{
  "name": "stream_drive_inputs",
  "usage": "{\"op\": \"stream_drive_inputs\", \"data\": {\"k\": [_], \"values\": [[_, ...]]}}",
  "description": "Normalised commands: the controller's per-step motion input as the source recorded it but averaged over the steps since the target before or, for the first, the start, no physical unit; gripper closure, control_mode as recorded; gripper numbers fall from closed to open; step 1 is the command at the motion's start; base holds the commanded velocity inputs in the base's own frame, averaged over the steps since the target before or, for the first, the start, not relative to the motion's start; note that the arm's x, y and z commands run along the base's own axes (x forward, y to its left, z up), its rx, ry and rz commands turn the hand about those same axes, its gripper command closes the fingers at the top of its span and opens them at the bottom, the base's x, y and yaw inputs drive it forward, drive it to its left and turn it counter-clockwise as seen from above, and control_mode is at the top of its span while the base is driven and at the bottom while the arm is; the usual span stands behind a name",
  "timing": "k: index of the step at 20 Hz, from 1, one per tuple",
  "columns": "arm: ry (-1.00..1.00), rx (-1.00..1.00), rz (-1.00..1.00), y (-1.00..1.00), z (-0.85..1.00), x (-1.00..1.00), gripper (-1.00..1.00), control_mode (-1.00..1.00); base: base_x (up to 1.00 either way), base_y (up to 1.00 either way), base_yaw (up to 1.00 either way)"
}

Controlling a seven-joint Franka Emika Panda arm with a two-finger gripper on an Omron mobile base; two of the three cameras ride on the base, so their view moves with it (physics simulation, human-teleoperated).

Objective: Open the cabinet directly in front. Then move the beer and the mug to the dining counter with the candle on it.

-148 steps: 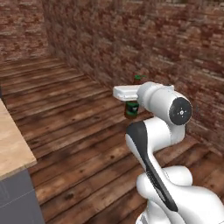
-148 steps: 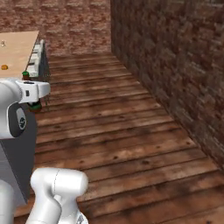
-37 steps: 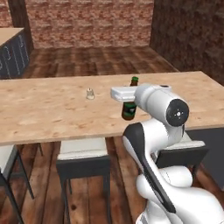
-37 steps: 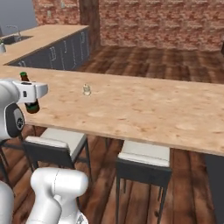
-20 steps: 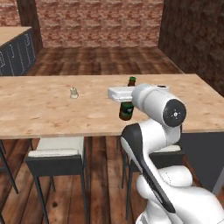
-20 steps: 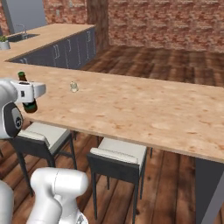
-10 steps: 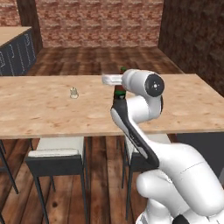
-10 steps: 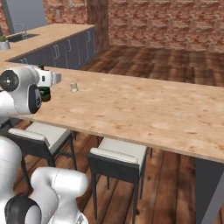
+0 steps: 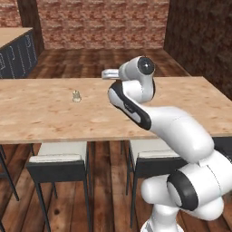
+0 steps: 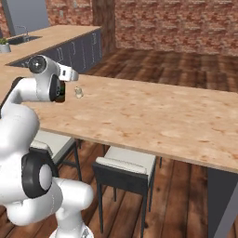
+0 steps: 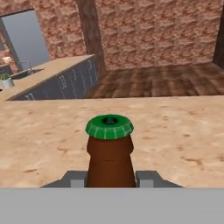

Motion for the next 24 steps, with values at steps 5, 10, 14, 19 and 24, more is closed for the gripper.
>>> {"op": "stream_drive_inputs", "data": {"k": [5,10,14,19,24], "values": [[0.12,-0.10,0.06,0.00,-0.66,0.78,1.00,-1.00,0.00,0.00,0.00],[0.05,-0.17,0.11,0.00,-0.94,0.31,1.00,-1.00,0.00,0.00,0.00],[-0.03,-0.08,0.06,0.00,-0.46,0.13,1.00,-1.00,0.00,0.00,0.00],[-0.15,-0.01,0.00,-0.04,-0.11,0.02,1.00,-1.00,0.00,0.00,0.00],[-0.24,0.00,0.00,-0.21,0.00,0.00,1.00,-1.00,0.00,0.00,0.00]]}}
